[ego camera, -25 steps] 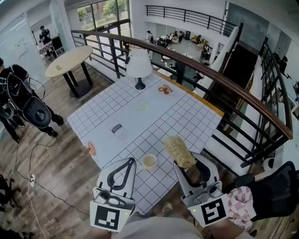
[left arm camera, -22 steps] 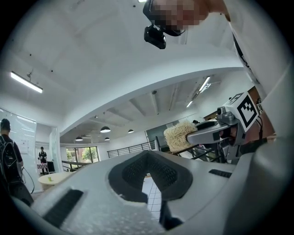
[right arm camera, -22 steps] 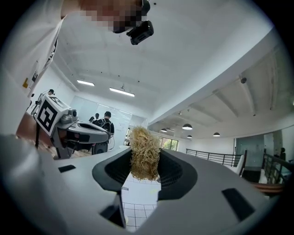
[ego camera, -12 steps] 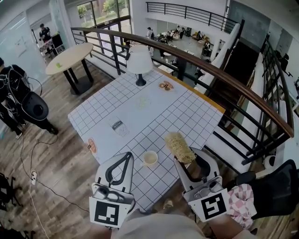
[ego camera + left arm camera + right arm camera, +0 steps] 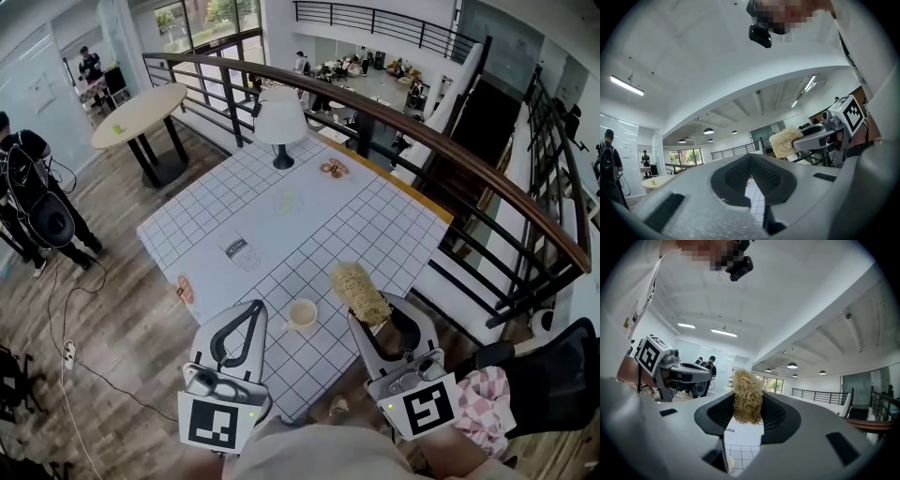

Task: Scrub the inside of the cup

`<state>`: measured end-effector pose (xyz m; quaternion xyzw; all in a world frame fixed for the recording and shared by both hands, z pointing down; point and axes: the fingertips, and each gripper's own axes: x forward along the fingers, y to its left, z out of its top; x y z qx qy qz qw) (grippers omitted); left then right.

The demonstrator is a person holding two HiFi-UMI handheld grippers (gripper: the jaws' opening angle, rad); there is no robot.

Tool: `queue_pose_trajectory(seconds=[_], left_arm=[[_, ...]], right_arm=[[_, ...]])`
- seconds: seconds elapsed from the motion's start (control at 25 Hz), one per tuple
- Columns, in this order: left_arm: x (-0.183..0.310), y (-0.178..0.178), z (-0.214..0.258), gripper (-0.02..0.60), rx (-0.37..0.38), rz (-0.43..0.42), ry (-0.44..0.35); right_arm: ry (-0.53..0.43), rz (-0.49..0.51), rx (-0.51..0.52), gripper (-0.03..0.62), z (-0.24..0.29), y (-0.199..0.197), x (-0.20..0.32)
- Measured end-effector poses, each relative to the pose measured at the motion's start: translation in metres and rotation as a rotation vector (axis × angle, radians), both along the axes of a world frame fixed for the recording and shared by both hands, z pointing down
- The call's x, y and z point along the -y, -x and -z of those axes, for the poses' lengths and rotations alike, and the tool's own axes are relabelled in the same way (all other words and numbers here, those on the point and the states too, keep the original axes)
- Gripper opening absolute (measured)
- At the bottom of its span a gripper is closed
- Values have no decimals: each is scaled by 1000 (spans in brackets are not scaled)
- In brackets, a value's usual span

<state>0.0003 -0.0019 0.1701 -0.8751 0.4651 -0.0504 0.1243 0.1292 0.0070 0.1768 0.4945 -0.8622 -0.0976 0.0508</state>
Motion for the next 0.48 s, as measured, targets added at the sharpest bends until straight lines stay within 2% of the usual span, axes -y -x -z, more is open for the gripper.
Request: queue_pose_trajectory(seconds=[0.08, 0.28, 0.48], left_arm=[[0, -1, -1, 12, -7, 0, 8], [1, 2, 3, 12, -101, -11, 40], [4, 2, -4, 12, -38, 20, 5]], right_arm=[[1, 1, -3, 152, -1, -1, 0], [7, 2, -18, 152, -2, 0, -2], [8, -5, -16, 152, -6, -2, -1]])
